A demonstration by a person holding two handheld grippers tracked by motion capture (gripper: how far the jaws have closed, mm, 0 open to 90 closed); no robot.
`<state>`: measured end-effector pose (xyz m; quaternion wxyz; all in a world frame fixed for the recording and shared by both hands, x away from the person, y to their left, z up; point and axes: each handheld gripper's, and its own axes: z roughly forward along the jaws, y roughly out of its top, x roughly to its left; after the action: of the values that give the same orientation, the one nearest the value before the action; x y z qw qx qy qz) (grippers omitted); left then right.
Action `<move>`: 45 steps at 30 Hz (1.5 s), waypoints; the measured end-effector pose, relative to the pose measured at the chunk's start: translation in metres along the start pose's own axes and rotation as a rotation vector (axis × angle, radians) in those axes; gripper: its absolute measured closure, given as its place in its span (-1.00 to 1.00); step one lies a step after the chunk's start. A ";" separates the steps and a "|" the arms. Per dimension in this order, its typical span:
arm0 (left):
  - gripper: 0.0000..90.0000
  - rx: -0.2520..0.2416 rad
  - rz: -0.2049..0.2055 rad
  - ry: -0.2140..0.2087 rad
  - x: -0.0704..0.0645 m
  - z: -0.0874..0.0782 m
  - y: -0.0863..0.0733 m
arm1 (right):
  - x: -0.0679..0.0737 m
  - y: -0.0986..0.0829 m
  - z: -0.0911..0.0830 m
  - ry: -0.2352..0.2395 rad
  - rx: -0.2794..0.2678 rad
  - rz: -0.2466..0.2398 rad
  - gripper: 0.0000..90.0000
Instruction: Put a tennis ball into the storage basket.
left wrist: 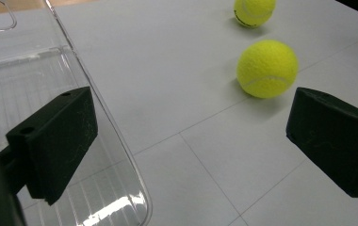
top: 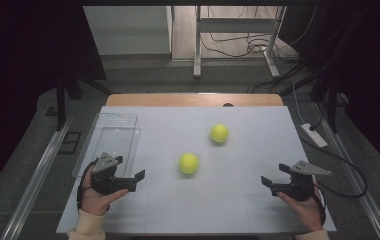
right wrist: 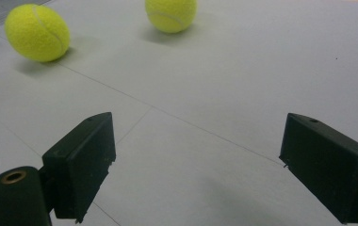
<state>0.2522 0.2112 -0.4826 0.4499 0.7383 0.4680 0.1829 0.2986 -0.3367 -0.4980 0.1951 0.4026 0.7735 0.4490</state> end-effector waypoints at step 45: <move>-0.92 0.025 0.040 0.019 -0.015 -0.008 0.016 | 0.001 -0.002 0.002 -0.004 0.004 0.005 -0.72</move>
<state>0.2471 0.1997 -0.4628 0.4322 0.7514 0.4597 0.1932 0.2986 -0.3349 -0.5006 0.1949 0.4057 0.7730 0.4471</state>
